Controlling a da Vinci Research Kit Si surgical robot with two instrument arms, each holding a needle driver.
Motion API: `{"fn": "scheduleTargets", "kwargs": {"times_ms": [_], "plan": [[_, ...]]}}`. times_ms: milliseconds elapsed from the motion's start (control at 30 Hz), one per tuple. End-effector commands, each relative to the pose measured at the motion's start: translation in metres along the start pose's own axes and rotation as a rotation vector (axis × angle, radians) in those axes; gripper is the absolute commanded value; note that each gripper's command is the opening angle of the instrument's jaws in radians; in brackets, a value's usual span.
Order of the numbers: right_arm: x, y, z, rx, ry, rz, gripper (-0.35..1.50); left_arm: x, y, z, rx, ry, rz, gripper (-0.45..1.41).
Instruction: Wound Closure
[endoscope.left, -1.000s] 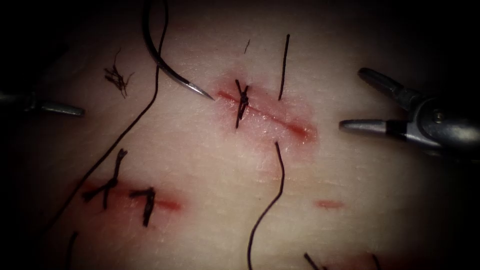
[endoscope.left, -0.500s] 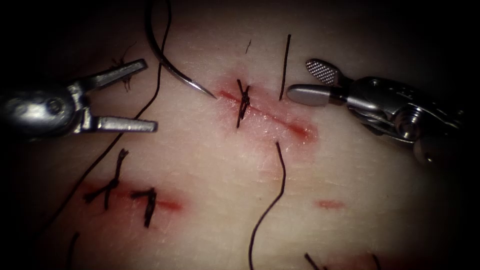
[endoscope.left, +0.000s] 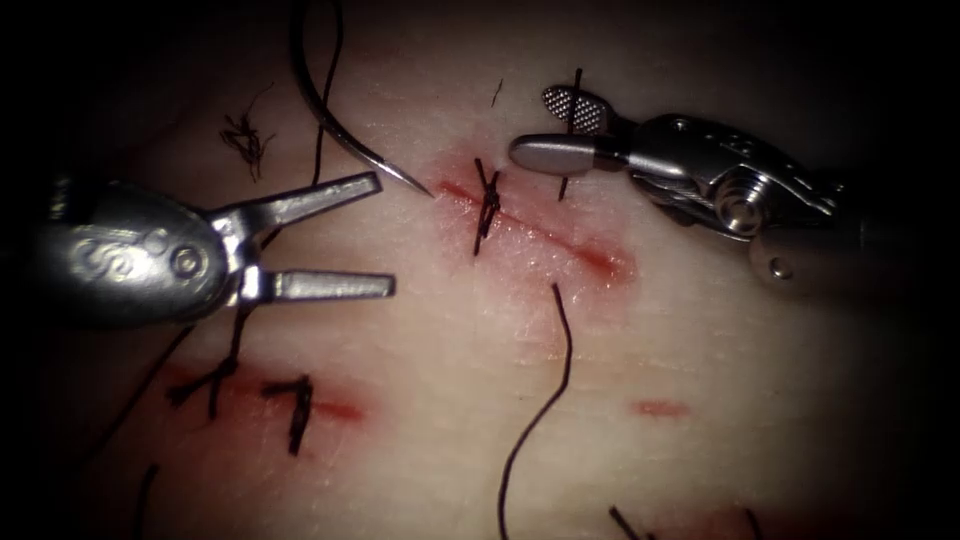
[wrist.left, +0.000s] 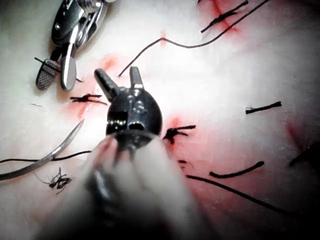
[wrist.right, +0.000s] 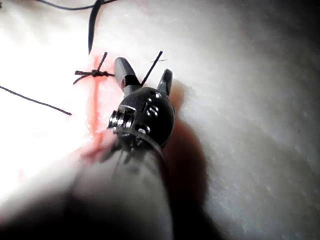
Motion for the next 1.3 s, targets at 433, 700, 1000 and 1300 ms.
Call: {"fn": "scheduleTargets", "kwargs": {"times_ms": [433,700,1000,1300], "plan": [[0.0059,-0.0017,-0.0027,-0.135,0.120,-0.164,-0.35,-0.0021,0.0023,0.0041,-0.034,-0.032,0.021,0.22],[0.0057,-0.0010,-0.0017,-0.109,0.128,-0.170,1.13,-0.0019,0.0033,0.0043,-0.075,-0.032,0.012,0.22],[0.0066,0.0001,-0.0054,-0.105,0.186,-0.183,1.48,-0.0026,0.0073,0.0054,-0.163,-0.166,-0.246,1.09],[0.0057,-0.0010,-0.0081,-0.089,0.182,-0.345,1.45,-0.0027,0.0070,0.0064,-0.241,-0.183,0.382,0.64]]}}
